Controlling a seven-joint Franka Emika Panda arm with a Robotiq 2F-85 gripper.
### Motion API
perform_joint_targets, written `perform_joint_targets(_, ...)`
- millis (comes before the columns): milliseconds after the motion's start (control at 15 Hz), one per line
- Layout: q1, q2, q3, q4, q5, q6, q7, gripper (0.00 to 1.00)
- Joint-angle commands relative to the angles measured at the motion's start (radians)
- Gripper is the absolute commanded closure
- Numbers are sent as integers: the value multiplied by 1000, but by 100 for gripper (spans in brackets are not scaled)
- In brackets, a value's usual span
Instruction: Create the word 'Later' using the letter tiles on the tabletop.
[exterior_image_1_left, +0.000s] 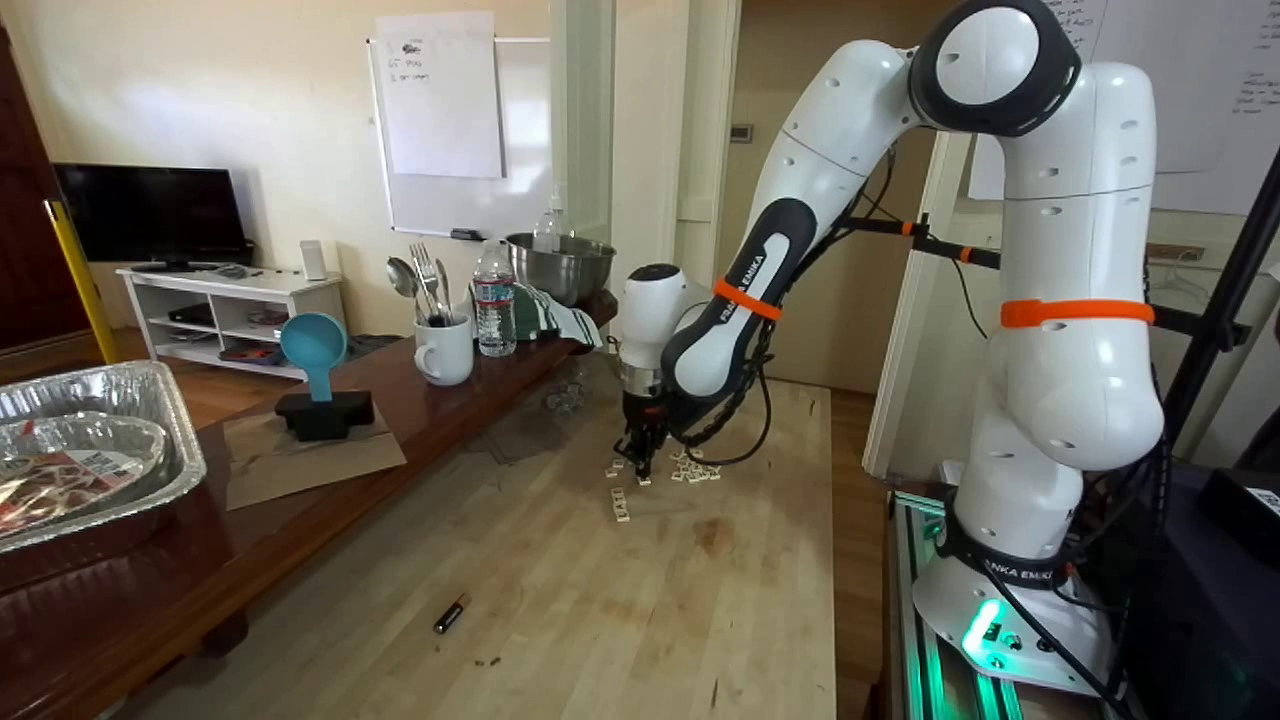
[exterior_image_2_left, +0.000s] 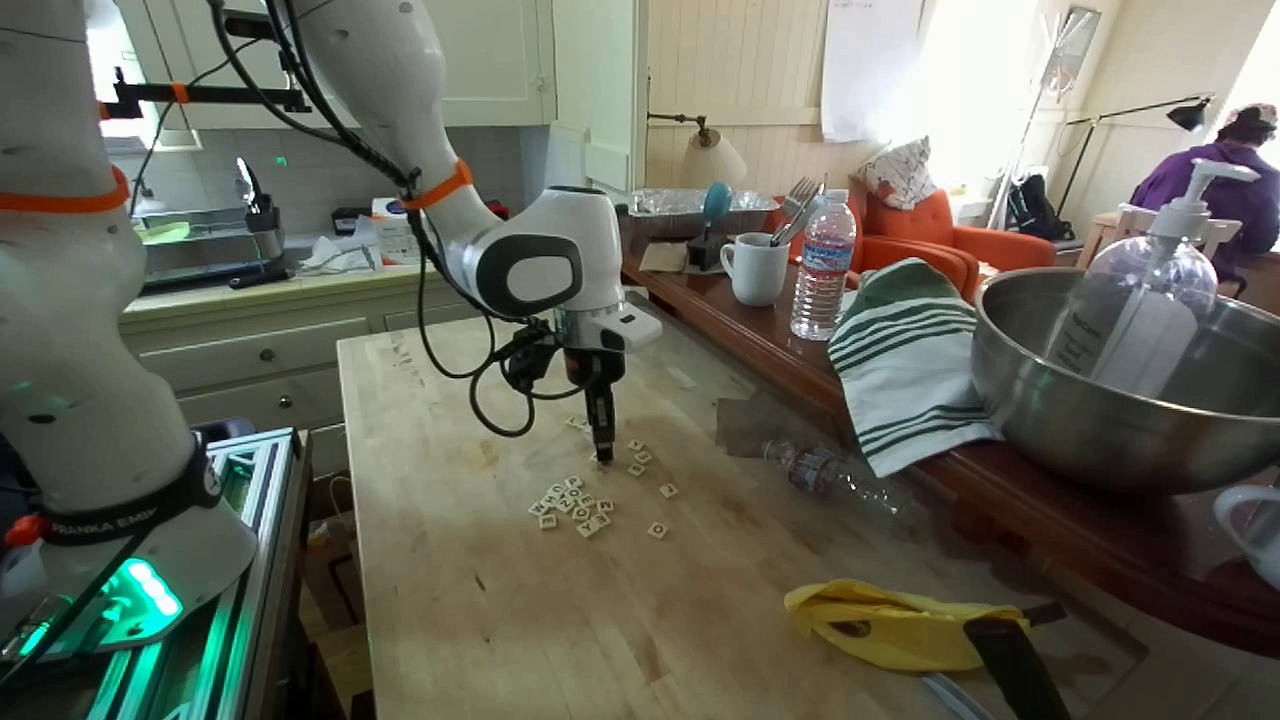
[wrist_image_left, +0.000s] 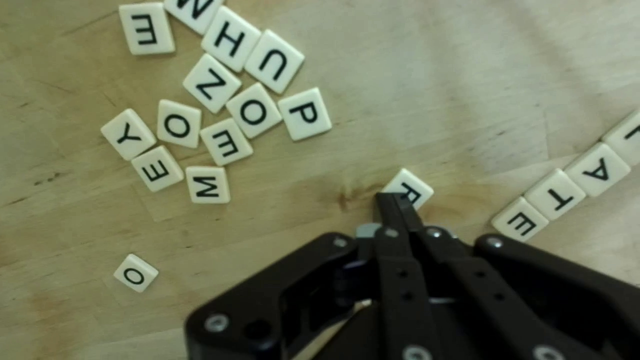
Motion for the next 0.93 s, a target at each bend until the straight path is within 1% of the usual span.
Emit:
perform_joint_targets(0,21,41,-9,17,18,29,7,100)
perform_joint_targets(467,35,57,-10,32,35,54,32,100)
perform_joint_targets(867,46,71,-6,45,83,73,48,100)
